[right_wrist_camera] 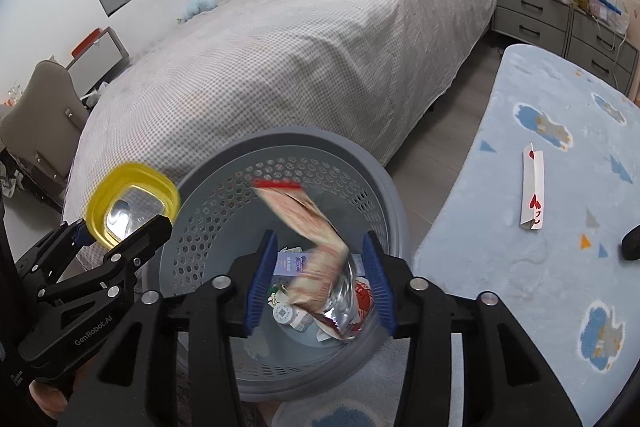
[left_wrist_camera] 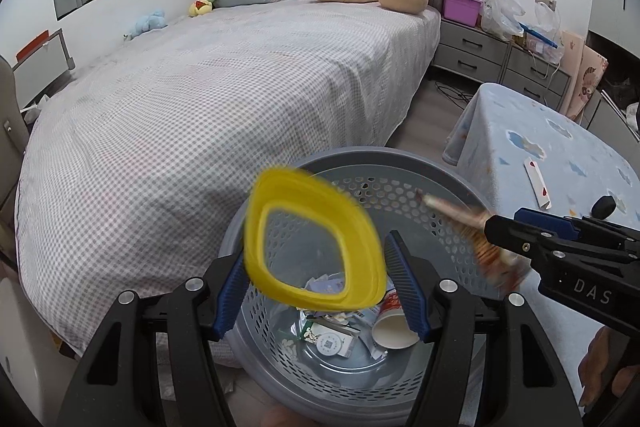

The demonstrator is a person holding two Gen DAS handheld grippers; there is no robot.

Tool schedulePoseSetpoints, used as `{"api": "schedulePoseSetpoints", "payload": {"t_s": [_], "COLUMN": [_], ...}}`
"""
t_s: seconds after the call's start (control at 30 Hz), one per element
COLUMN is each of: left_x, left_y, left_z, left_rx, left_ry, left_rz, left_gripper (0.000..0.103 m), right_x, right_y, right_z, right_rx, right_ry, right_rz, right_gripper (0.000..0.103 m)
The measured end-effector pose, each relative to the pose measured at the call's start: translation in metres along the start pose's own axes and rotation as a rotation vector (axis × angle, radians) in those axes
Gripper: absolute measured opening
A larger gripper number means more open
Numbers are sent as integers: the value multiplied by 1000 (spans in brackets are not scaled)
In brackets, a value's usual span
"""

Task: Collect trash
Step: 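Open both tools to drop the lid and wrapper into the wastebasket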

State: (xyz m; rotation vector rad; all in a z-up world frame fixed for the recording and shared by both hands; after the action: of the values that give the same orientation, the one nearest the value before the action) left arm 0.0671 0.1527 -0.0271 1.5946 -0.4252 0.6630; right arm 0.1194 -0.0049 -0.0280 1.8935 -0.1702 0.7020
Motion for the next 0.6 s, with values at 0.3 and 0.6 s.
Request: {"api": "schedulePoseSetpoints", "payload": {"t_s": [0.3, 0.6], "left_x": [0, 0], "left_y": [2, 0], "left_z": [-1, -4], "left_rx": [30, 35], "left_ry": [5, 16], "left_rz": [9, 9], "left_gripper": [73, 73], "right_x": [1, 0], "right_y": [2, 2], "right_z": [-1, -1], "right_rx": [-3, -3], "right_ry": [-2, 3], "right_rz": [7, 4], "right_gripper": [52, 53]}}
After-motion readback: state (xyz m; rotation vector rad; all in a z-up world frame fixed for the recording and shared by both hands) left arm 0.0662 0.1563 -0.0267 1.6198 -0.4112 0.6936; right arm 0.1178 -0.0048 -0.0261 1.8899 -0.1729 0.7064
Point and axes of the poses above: each gripper's, at about its wrist camera, not at the fingertips, and y roughly against the way its jaws point, z to its right, x to its top, the point moved 2 cm from there along -y, roughly the way its jaws point, and after that the axes turned 3 degrees about -z, right-handed, at the moved point
